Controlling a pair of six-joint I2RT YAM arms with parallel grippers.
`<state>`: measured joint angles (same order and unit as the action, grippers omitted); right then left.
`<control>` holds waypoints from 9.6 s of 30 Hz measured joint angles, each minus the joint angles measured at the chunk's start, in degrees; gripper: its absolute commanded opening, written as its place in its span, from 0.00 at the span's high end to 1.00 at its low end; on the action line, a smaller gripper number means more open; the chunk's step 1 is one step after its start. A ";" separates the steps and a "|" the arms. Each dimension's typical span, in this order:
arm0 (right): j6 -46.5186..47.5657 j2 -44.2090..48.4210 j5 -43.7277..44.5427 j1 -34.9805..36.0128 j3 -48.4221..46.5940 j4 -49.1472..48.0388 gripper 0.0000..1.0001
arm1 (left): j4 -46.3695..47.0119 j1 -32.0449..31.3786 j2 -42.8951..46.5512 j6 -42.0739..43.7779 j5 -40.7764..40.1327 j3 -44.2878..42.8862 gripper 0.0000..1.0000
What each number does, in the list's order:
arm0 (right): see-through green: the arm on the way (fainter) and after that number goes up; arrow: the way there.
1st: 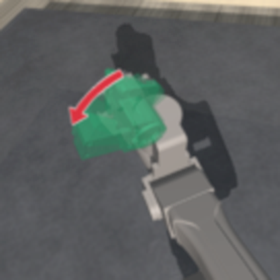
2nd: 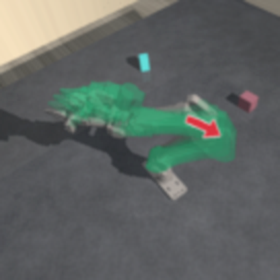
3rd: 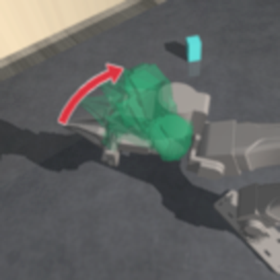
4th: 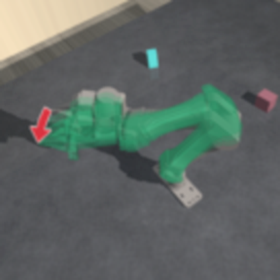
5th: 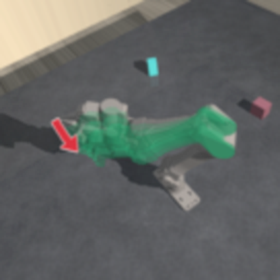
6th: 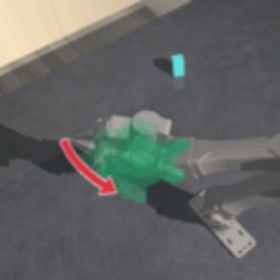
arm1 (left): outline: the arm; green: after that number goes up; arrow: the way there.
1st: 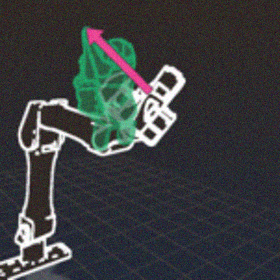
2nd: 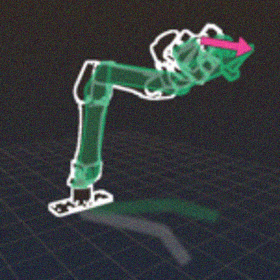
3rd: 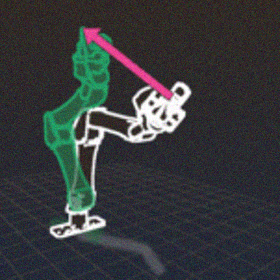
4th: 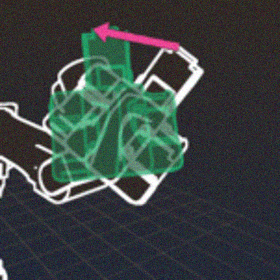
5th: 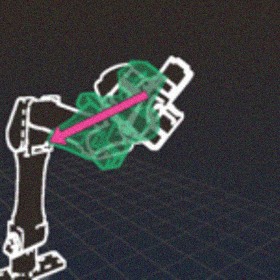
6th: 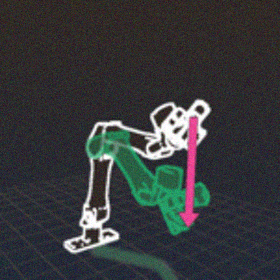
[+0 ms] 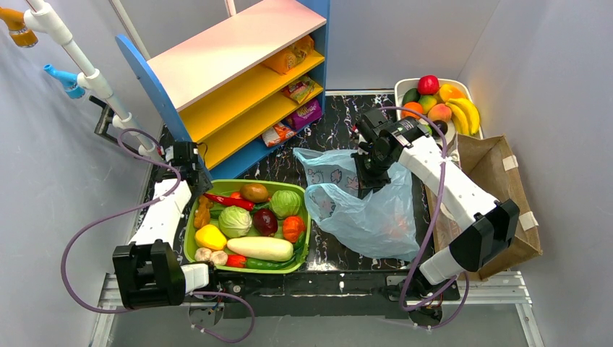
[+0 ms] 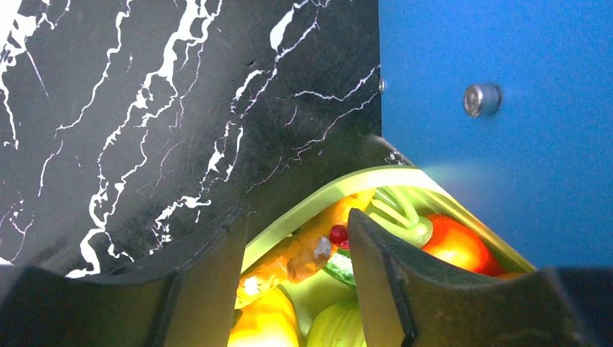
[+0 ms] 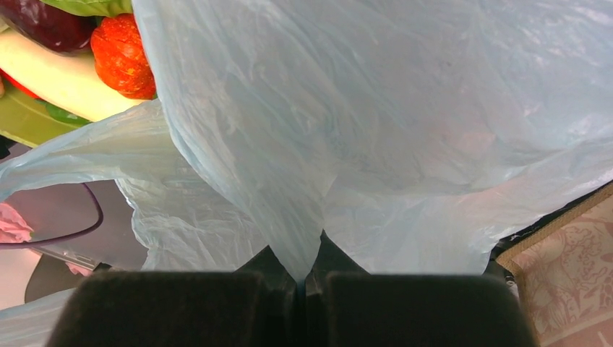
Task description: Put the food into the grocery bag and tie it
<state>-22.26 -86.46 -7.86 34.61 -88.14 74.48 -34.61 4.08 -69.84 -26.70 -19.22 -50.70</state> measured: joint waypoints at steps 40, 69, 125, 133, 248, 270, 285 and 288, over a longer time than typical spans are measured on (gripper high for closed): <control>1.22 3.17 -0.11 0.00 4.37 -1.62 0.99 | -7.23 0.04 8.94 2.08 2.45 -1.36 1.00; 1.09 2.93 -0.79 0.00 4.70 -2.67 0.99 | -24.11 0.02 25.66 6.16 18.29 -15.96 1.00; -0.26 7.13 3.23 -1.90 5.42 -3.67 0.99 | 12.87 -46.95 -33.62 -15.17 45.64 -41.97 1.00; -0.52 7.76 3.19 -2.40 5.46 -4.79 0.99 | 17.64 -47.21 -33.94 -24.00 45.57 -41.62 1.00; -6.03 21.99 -8.44 -6.73 8.72 -19.43 0.99 | 7.56 -44.00 -31.10 -44.85 30.97 -29.90 0.11; -5.88 22.86 -11.39 -7.26 9.31 -21.51 0.99 | 12.72 -42.53 -33.77 -44.96 30.18 -30.14 1.00; -4.07 23.12 -9.18 -7.56 10.99 -23.74 0.99 | 6.56 -44.26 -23.96 -23.30 31.39 -38.18 1.00; -4.07 22.88 -9.25 -7.56 12.74 -25.20 0.99 | 5.66 -44.81 -20.35 -19.06 31.47 -38.18 1.00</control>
<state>-26.33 -63.57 -17.10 27.05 -75.40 49.28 -28.95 -40.73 -90.19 -45.76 12.25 -88.88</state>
